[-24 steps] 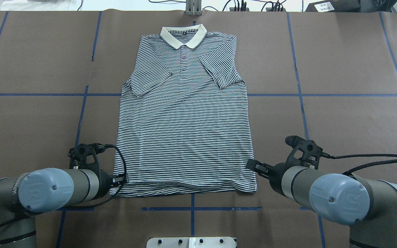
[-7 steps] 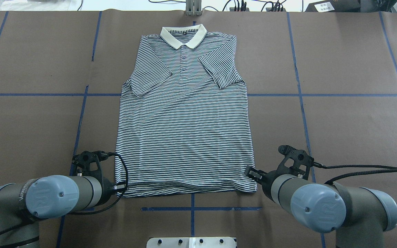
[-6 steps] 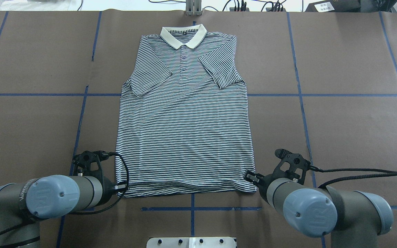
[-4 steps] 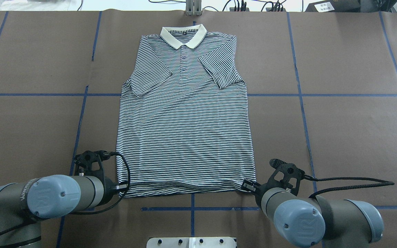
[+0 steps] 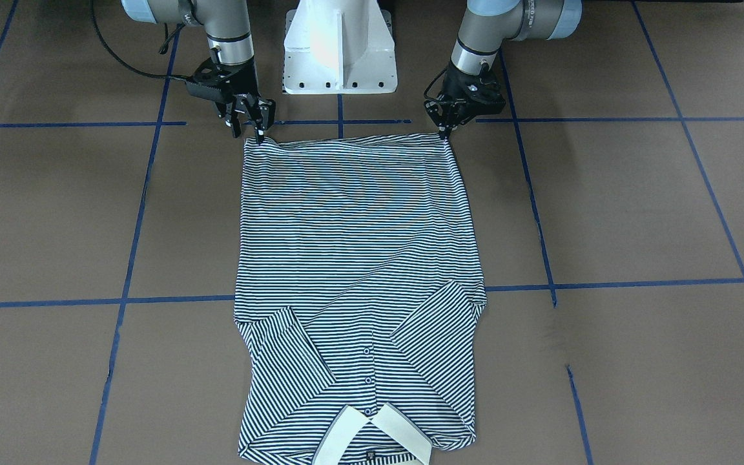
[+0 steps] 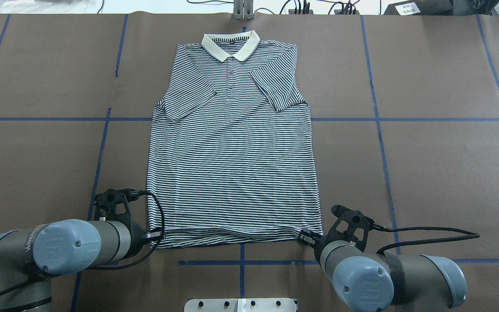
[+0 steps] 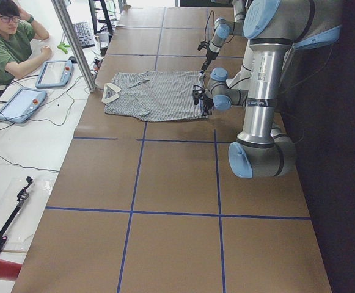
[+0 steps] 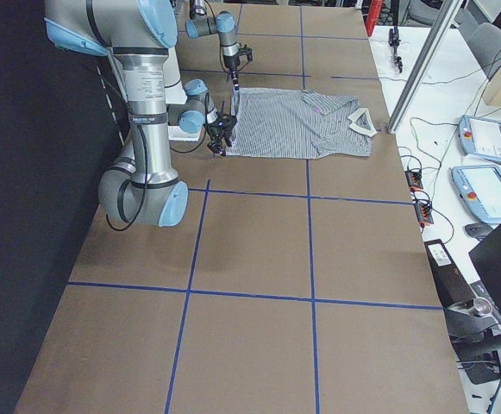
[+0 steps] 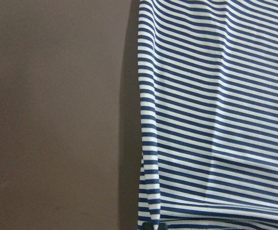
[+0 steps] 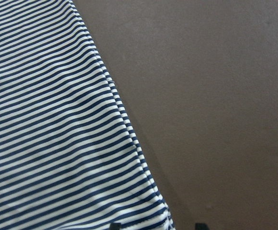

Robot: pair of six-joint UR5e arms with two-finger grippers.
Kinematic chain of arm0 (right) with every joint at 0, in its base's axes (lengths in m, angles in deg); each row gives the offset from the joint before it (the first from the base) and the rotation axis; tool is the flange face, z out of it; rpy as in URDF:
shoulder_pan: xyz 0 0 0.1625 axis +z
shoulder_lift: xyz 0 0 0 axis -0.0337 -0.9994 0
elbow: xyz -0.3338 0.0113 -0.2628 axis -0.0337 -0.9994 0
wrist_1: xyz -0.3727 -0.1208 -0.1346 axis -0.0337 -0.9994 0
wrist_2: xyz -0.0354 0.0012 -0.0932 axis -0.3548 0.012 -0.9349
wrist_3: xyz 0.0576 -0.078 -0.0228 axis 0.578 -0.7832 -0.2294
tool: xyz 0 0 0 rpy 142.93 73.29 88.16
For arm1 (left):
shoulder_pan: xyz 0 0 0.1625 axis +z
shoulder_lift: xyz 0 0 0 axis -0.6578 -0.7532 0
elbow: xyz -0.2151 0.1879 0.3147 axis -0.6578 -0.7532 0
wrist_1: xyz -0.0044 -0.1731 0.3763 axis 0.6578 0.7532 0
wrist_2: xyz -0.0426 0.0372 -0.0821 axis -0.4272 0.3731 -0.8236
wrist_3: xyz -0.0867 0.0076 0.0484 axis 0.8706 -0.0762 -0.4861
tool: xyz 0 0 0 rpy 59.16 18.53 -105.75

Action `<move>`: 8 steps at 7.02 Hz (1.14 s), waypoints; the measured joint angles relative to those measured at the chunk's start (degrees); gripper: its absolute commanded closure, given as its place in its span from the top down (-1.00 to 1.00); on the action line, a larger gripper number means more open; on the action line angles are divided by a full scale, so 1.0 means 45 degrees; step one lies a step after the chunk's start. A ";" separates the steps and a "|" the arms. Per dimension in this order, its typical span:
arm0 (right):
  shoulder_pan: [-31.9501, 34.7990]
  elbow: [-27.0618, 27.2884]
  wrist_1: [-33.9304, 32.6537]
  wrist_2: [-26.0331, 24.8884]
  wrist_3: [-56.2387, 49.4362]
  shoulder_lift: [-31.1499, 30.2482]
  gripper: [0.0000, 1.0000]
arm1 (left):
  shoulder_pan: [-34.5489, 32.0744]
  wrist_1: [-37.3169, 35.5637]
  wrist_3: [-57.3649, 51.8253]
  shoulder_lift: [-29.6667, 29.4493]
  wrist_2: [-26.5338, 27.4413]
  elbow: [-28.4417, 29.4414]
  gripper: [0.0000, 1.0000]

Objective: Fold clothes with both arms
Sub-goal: 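Grasp the two hem corners with the left and right grippers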

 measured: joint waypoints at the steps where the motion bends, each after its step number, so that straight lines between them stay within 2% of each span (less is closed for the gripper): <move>1: 0.0000 -0.0069 -0.0004 -0.0071 0.0001 0.0068 -0.02 | 0.0001 0.0000 0.0000 0.0006 -0.0002 -0.0006 -1.00; 2: 0.0000 -0.0100 0.0007 -0.0149 0.0001 0.0090 -0.27 | 0.0009 0.0001 0.0000 0.0013 -0.0009 -0.0008 -1.00; 3: 0.0004 -0.0109 0.0020 -0.0253 0.0001 0.0096 -0.99 | 0.0011 0.0001 0.0000 0.0016 -0.0012 -0.0008 -1.00; 7: 0.0146 -0.0002 0.0002 -0.0369 -0.0053 0.0083 -1.00 | 0.0010 -0.0008 0.0000 -0.0005 -0.0005 -0.0105 -1.00; 8: 0.0278 0.0302 -0.0048 -0.0295 -0.0119 0.0012 -1.00 | -0.0010 -0.0117 -0.0016 0.0047 -0.0031 -0.0456 -1.00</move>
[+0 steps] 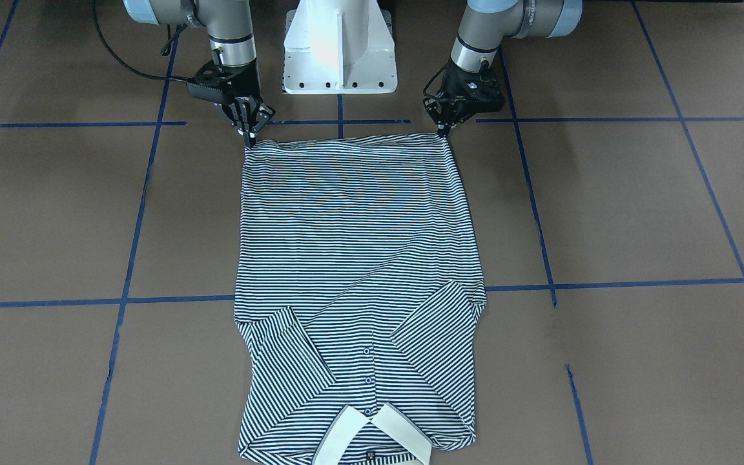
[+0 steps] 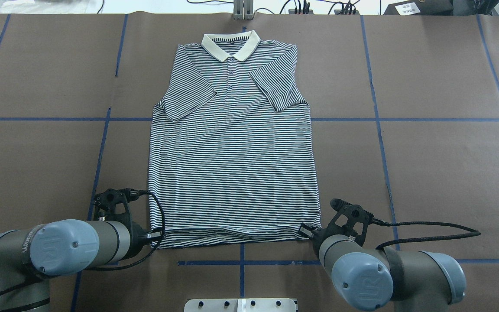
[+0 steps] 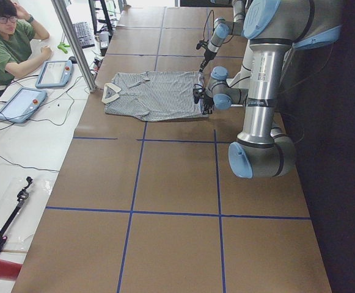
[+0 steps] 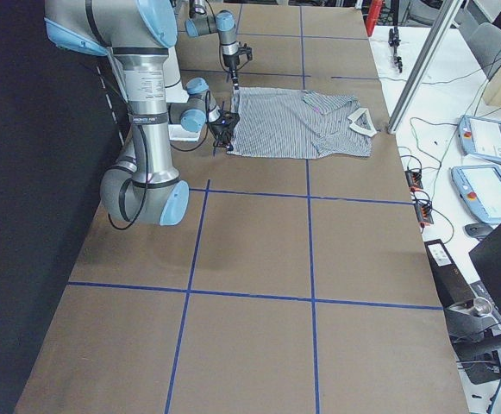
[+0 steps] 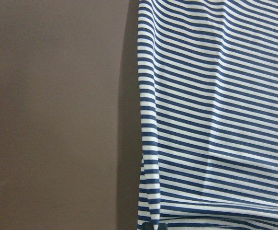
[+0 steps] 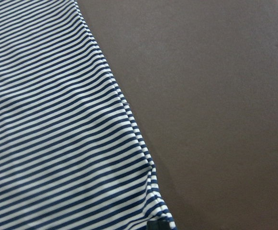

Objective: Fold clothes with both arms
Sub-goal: 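Grasp the two hem corners with the left and right grippers, then lift the hem with both grippers and fold it up toward the collar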

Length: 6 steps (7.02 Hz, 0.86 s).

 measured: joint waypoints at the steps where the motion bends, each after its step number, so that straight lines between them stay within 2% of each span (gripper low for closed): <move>1: 0.0169 0.0739 -0.0250 0.0146 -0.0040 -0.0247 -1.00 | -0.0031 -0.0573 -0.0042 0.0061 -0.0121 -0.0790 -1.00; 2: 0.0294 0.2095 -0.1113 0.0439 -0.0063 -0.0561 -1.00 | -0.0042 -0.1868 -0.0072 0.0026 -0.0536 -0.2036 -1.00; 4: 0.0606 0.5898 -0.4584 0.1696 -0.0074 -0.0669 -1.00 | -0.0255 -0.5731 -0.0097 -0.0571 -0.1684 -0.5376 -1.00; 5: 0.0908 0.7183 -0.5963 0.2385 -0.0117 -0.0514 -1.00 | -0.0563 -0.7587 -0.0152 -0.1546 -0.2106 -0.6341 -1.00; 6: 0.1246 0.7613 -0.6611 0.2838 -0.0470 -0.0108 -1.00 | -0.0842 -0.8767 -0.0516 -0.2520 -0.2327 -0.6518 -1.00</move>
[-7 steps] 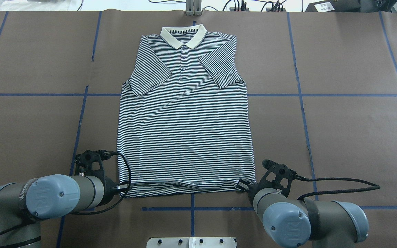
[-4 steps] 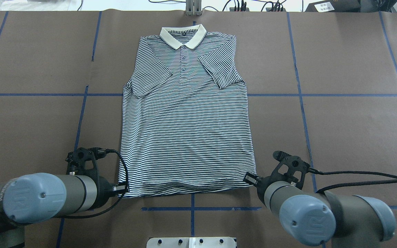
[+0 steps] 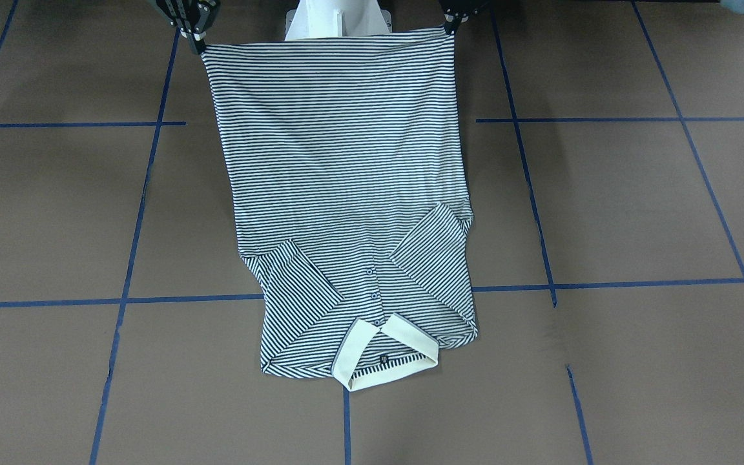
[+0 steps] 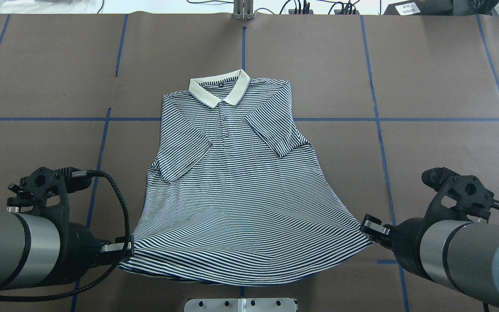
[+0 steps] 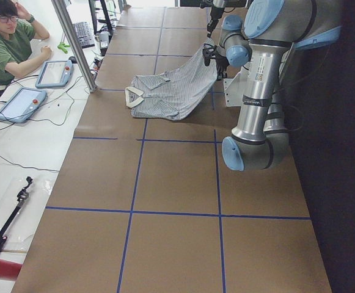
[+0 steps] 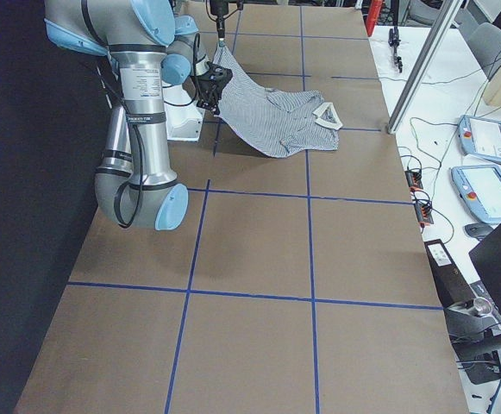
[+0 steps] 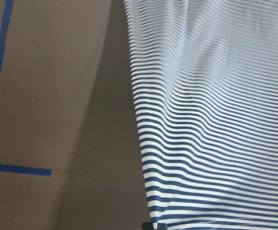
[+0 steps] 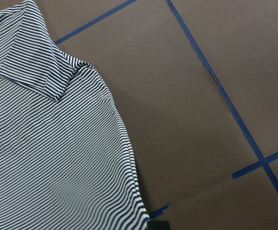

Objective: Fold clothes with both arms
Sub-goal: 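Lift the hem with both grippers and fold it up toward the collar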

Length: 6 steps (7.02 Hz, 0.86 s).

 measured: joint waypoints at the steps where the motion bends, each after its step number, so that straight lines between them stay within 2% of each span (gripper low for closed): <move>1: 0.0583 -0.0396 -0.0249 0.0228 -0.0791 0.0832 -1.00 | -0.0414 -0.0456 -0.0808 -0.0556 -0.0064 0.0385 -1.00; 4: 0.4061 -0.4061 0.0318 0.1958 -0.3301 0.3480 -1.00 | -0.3373 -0.0477 -0.4073 -0.1918 -0.0113 0.3320 -1.00; 6: 0.5748 -0.7298 0.2445 0.2464 -0.4048 0.4423 -1.00 | -0.4681 0.0711 -0.5144 -0.2365 -0.0085 0.5366 -1.00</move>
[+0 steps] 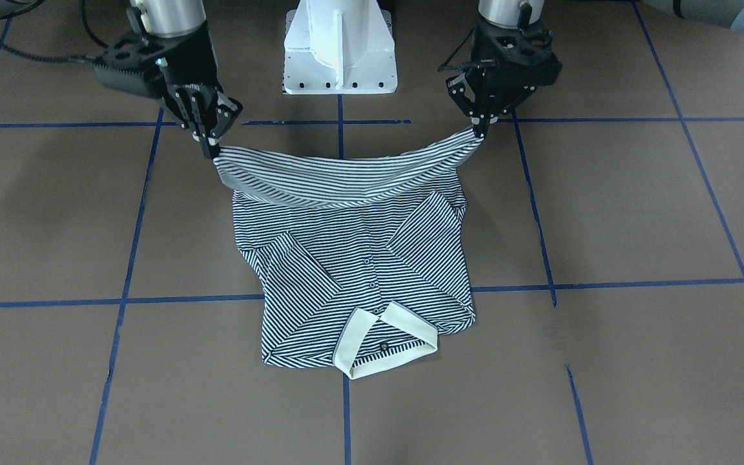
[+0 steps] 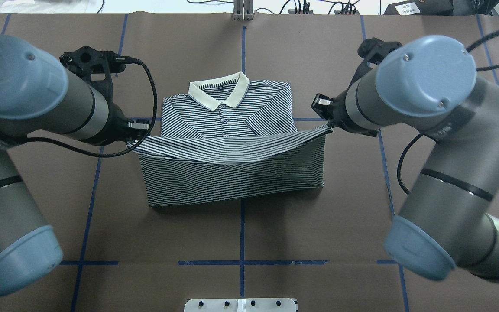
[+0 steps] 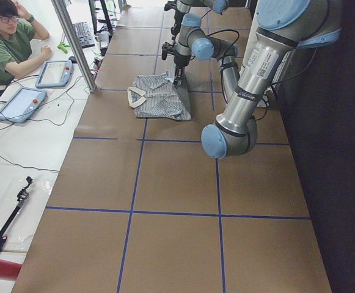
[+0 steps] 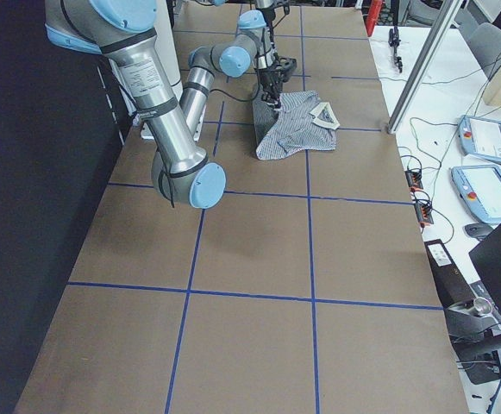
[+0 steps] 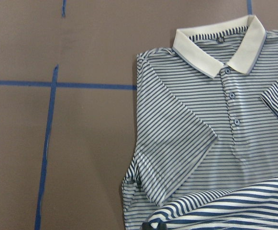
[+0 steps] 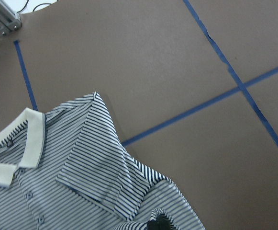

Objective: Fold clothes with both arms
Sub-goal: 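Lift the hem with both grippers and fold it up toward the collar, then release the hem and raise both grippers away from the shirt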

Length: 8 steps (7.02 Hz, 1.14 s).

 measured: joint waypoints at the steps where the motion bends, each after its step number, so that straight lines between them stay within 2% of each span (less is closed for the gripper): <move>1: 0.0495 -0.1704 0.1320 0.0065 -0.0158 0.0339 -1.00 | -0.0300 0.1092 -0.0192 -0.0064 0.0031 0.1142 -1.00; 5: 0.1035 -0.7602 0.5013 0.0019 -0.0371 0.2163 -1.00 | -0.1087 0.5072 -0.0908 -0.0409 0.0467 0.5470 -1.00; 6: 0.1056 -0.8483 0.5665 -0.0009 -0.0421 0.2372 -1.00 | -0.1181 0.5886 -0.0980 -0.0531 0.0498 0.6400 -1.00; 8: 0.1110 -0.9268 0.6165 -0.0034 -0.0583 0.2480 -1.00 | -0.1272 0.6971 -0.1091 -0.0699 0.0642 0.7673 -1.00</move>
